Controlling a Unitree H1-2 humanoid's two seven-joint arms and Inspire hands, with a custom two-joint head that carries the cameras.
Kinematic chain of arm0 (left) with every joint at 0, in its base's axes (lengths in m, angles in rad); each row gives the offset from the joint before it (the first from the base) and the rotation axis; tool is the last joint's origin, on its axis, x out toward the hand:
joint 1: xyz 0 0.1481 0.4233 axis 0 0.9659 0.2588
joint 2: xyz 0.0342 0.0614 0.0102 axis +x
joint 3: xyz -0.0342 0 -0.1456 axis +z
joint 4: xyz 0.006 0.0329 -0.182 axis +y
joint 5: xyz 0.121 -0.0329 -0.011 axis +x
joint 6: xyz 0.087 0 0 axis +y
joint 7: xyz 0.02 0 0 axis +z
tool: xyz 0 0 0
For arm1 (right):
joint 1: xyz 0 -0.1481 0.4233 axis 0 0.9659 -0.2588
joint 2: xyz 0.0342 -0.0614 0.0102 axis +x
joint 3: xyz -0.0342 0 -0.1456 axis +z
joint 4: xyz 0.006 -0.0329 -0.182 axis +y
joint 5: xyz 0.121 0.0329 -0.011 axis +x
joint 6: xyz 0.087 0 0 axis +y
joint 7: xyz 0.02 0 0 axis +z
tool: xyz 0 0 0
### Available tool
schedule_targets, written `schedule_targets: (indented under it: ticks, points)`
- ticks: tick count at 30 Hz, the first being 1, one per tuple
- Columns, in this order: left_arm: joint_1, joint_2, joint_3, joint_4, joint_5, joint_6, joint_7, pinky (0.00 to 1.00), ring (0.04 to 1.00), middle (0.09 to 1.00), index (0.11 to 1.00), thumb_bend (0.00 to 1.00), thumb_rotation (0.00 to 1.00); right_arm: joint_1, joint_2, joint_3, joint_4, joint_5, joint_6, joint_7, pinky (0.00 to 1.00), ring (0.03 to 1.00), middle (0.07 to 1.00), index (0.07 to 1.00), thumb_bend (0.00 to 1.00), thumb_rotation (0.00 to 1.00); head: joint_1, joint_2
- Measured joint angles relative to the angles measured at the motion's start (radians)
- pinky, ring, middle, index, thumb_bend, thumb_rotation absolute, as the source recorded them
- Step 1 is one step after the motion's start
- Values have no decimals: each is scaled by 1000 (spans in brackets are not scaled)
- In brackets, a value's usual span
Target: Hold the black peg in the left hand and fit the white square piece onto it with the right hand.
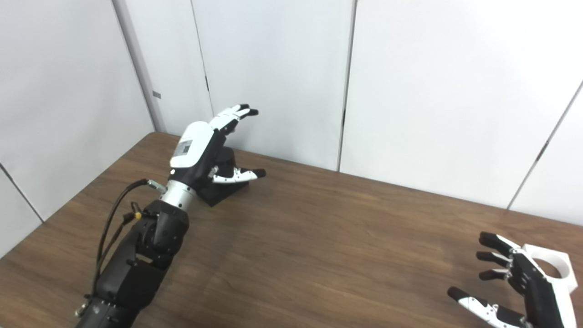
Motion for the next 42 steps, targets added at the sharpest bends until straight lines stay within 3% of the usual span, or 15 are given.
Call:
schedule_targets:
  ticks: [6, 8, 10, 17, 23, 27, 30, 34, 42]
  points:
    - [-20, 14, 1, 37, 33, 53, 36, 881, 1000, 1000, 877, 970, 373, 0, 0, -1, 0, 2, 0, 0, 525, 698, 774, 752, 674, 122, 2, 0]
    - [-31, 29, 1, 60, 32, 65, 37, 969, 1000, 1000, 878, 991, 393, 0, 0, -2, 0, 3, 0, 0, 525, 703, 775, 753, 670, 123, -2, 0]
    - [-39, 47, 1, 85, 32, 65, 40, 994, 1000, 1000, 875, 1000, 415, 0, 0, -2, 0, 3, 0, 0, 519, 702, 777, 752, 668, 126, -2, 0]
    - [-54, 77, -12, 155, 45, 104, 61, 1000, 1000, 1000, 889, 1000, 523, 0, 0, -2, 1, -4, 0, 0, 509, 692, 774, 745, 672, 177, -2, 2]
    - [-57, 92, -36, 159, 73, 216, 21, 976, 1000, 1000, 886, 1000, 630, 0, -1, -2, 2, -6, 0, 0, 514, 691, 773, 746, 658, 215, -3, 3]
    - [-57, 103, -48, 161, 71, 229, 19, 923, 1000, 1000, 880, 1000, 677, -1, -4, -5, 2, -15, 0, 0, 511, 688, 770, 743, 650, 248, -3, 8]
    - [-57, 108, -65, 163, 88, 274, -2, 964, 1000, 1000, 894, 1000, 727, -1, -4, -7, 2, -18, 0, 0, 499, 679, 766, 741, 654, 227, -2, 8]
    - [-57, 110, -89, 174, 107, 335, -33, 934, 1000, 1000, 884, 1000, 727, 0, -4, -8, 2, -17, 0, 0, 504, 685, 771, 745, 657, 228, -2, 11]
    - [-59, 111, -125, 233, 114, 390, -41, 930, 1000, 1000, 869, 1000, 738, 0, -4, -9, 0, -18, 3, 0, 522, 697, 778, 751, 650, 202, 2, 14]
